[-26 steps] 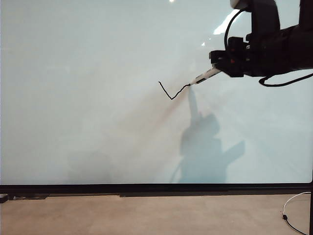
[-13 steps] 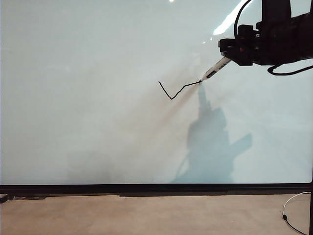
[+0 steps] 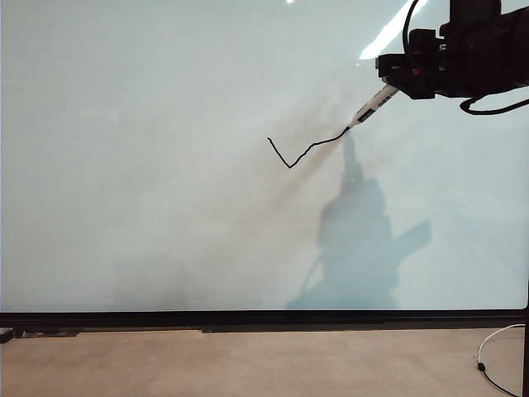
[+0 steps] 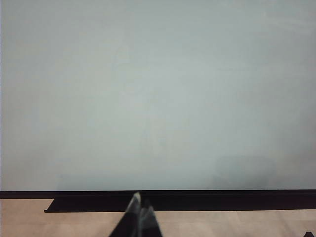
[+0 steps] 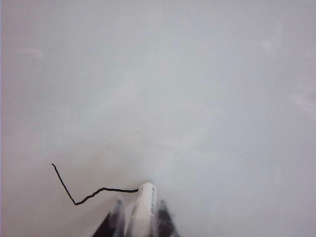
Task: Pick up the pen on the shelf to the right of the whiteboard and draw a check mark.
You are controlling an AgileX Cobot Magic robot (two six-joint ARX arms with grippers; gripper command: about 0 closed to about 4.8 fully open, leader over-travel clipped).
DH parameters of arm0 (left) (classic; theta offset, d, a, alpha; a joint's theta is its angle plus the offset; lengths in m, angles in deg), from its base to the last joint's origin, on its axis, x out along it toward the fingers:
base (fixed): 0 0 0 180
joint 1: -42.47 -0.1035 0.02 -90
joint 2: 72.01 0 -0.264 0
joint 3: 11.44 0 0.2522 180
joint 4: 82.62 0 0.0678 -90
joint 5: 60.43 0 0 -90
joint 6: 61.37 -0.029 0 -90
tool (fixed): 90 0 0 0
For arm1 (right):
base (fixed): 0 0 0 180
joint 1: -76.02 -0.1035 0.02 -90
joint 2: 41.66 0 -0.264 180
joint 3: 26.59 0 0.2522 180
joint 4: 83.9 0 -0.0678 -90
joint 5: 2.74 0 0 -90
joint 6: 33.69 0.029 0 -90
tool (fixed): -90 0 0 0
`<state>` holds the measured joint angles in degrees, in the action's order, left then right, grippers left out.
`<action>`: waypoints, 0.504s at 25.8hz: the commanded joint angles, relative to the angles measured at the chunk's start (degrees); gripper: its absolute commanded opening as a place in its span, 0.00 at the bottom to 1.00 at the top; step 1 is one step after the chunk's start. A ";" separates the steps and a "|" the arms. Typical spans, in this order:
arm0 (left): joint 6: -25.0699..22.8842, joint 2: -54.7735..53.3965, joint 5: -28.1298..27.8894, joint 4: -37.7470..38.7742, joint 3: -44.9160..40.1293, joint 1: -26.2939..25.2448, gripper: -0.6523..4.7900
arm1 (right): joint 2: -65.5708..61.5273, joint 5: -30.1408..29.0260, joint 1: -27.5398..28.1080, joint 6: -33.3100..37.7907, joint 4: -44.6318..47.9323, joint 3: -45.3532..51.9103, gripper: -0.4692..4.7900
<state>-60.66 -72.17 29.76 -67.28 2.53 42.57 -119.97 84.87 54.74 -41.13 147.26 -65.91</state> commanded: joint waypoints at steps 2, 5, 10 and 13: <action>-0.26 -0.02 0.02 -0.37 0.17 0.00 0.11 | 0.94 1.22 0.13 -0.66 0.87 -0.26 0.08; -0.26 -0.02 0.00 -0.37 0.17 0.00 0.11 | 1.38 1.25 0.13 -0.96 0.76 -0.24 0.08; -0.26 -0.02 0.02 -0.37 0.17 0.00 0.11 | 1.75 1.29 0.11 -1.16 -0.11 -0.22 0.08; -0.26 -0.02 0.00 -0.37 0.17 0.00 0.11 | 2.08 1.36 -0.04 -1.18 -0.42 0.04 0.08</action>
<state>-60.68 -72.17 29.76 -67.28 2.53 42.57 -118.52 85.35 54.78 -42.14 146.28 -65.91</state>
